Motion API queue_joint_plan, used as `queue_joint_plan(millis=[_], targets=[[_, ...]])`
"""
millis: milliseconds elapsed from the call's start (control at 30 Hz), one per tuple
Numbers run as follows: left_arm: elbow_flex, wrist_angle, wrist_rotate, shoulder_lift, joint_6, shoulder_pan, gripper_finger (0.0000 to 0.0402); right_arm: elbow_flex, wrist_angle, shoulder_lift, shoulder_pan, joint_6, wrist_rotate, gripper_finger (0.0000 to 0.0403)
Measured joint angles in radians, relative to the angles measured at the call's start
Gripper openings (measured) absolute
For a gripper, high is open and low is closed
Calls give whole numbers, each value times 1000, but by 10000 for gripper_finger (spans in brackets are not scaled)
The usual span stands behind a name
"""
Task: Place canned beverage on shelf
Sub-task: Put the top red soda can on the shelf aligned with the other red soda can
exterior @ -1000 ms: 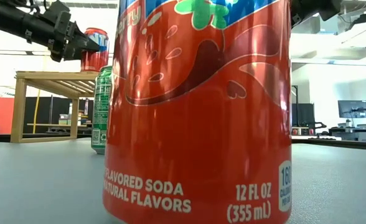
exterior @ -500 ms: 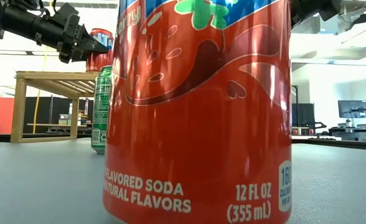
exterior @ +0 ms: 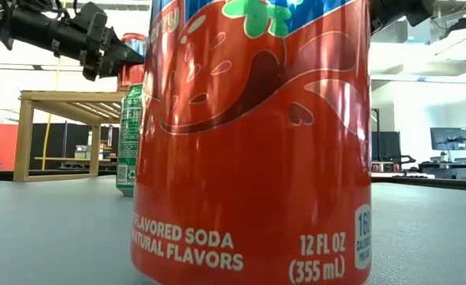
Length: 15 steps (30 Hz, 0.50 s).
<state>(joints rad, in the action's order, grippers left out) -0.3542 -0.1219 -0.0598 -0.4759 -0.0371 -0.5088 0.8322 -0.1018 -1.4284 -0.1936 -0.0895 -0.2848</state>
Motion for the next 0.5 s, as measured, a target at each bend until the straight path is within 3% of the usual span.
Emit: queue_joint_plan(millis=[267, 500], targets=[[-1, -224, -61, -167, 43, 54, 298, 0, -9, 0, 0, -5, 0, 380], [-91, -266, -61, -327, 101, 55, 298, 0, -9, 0, 0, -8, 0, 380]])
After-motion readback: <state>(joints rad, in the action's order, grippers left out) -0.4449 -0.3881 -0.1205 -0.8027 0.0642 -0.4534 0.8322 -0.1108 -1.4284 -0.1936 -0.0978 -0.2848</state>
